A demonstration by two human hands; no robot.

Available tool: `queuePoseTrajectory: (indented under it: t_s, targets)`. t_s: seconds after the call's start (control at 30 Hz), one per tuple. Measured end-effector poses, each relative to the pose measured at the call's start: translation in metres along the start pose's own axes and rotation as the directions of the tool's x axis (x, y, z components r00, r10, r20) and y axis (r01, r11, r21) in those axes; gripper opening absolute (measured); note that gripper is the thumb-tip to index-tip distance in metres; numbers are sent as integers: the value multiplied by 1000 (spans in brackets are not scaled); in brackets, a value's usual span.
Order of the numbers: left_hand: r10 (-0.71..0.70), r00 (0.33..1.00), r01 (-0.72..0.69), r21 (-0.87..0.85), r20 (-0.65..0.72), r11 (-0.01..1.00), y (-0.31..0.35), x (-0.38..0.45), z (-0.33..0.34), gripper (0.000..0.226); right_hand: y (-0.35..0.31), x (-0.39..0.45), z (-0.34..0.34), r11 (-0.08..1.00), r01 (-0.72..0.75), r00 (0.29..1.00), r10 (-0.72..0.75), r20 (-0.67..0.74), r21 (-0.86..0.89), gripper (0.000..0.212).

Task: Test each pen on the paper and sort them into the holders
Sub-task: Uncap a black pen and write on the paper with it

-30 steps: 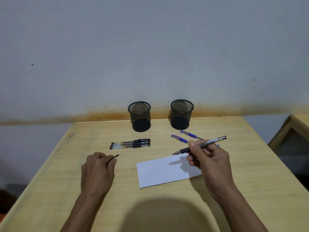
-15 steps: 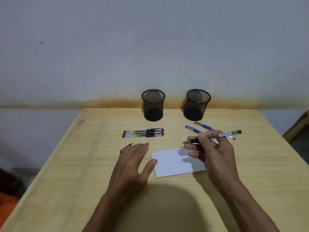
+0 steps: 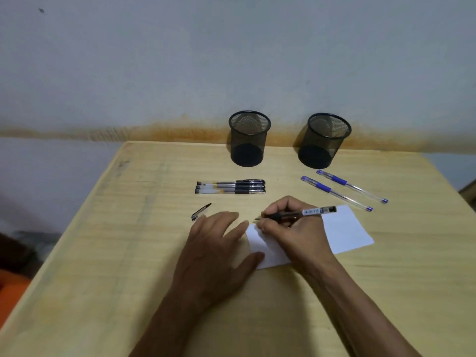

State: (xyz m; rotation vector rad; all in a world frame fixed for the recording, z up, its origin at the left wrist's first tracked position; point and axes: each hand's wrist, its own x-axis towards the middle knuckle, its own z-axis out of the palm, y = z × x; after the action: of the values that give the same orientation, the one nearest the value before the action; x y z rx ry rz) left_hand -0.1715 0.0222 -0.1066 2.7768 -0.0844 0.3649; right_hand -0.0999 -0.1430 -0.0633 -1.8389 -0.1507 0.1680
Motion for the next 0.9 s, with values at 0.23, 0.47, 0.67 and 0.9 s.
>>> queuePoseTrajectory:
  t_s: [0.23, 0.47, 0.67, 0.9]
  targets:
    - [-11, 999, 12, -31, 47, 999, -5, -3, -5, 69, 13, 8, 0, 998, -40, 998, 43, 49, -54, 17]
    - [-22, 996, 26, -47, 89, 999, -3, -4, -8, 72, 9, 16, 0, 995, 28, 992, -15, 125, -101, 16]
    - [-28, 999, 30, -71, 39, 997, -1, -4, -9, 67, 16, 18, 3, 974, 121, 987, -98, 126, -191, 16]
    - [-30, 999, 31, -79, 13, 996, 0, -4, -8, 65, 22, 17, 5, 952, 211, 976, -192, 105, -220, 17]
